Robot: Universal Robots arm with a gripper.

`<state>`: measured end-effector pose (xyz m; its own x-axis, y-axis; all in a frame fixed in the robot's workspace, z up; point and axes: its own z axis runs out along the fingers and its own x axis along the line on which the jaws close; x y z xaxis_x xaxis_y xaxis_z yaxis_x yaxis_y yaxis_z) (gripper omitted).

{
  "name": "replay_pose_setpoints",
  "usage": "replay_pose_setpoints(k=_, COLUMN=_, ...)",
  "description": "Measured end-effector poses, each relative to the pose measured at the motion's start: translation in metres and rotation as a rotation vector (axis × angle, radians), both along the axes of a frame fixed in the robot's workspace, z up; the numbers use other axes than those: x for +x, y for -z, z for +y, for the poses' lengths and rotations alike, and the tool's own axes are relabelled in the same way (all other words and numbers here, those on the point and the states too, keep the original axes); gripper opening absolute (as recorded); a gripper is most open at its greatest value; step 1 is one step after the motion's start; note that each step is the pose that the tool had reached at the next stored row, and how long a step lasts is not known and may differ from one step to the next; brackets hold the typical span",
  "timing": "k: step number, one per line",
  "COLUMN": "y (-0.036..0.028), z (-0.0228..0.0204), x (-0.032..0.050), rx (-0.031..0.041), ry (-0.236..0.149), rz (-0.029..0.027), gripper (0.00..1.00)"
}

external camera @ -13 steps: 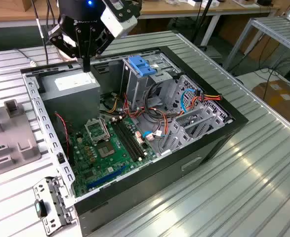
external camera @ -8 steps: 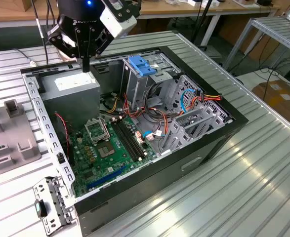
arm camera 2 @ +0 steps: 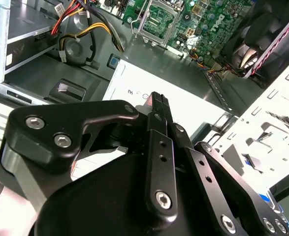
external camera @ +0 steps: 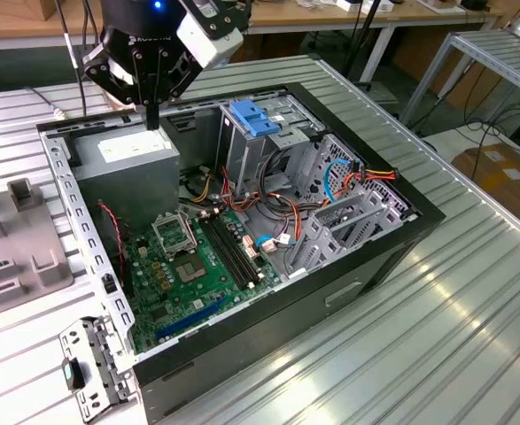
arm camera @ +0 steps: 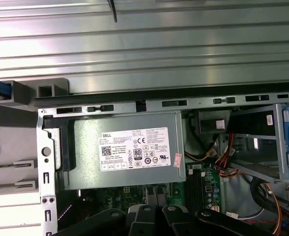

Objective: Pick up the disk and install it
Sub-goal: 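Reach for the disk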

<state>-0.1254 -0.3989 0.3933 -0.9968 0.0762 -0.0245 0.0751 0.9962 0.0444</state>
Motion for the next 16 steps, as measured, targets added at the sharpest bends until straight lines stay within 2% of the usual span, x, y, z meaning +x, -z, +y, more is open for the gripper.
replay_pose_setpoints(k=16, y=0.0000, z=0.0000, x=-0.0034, rx=0.0000, ry=0.000, rz=0.0000, gripper=0.11)
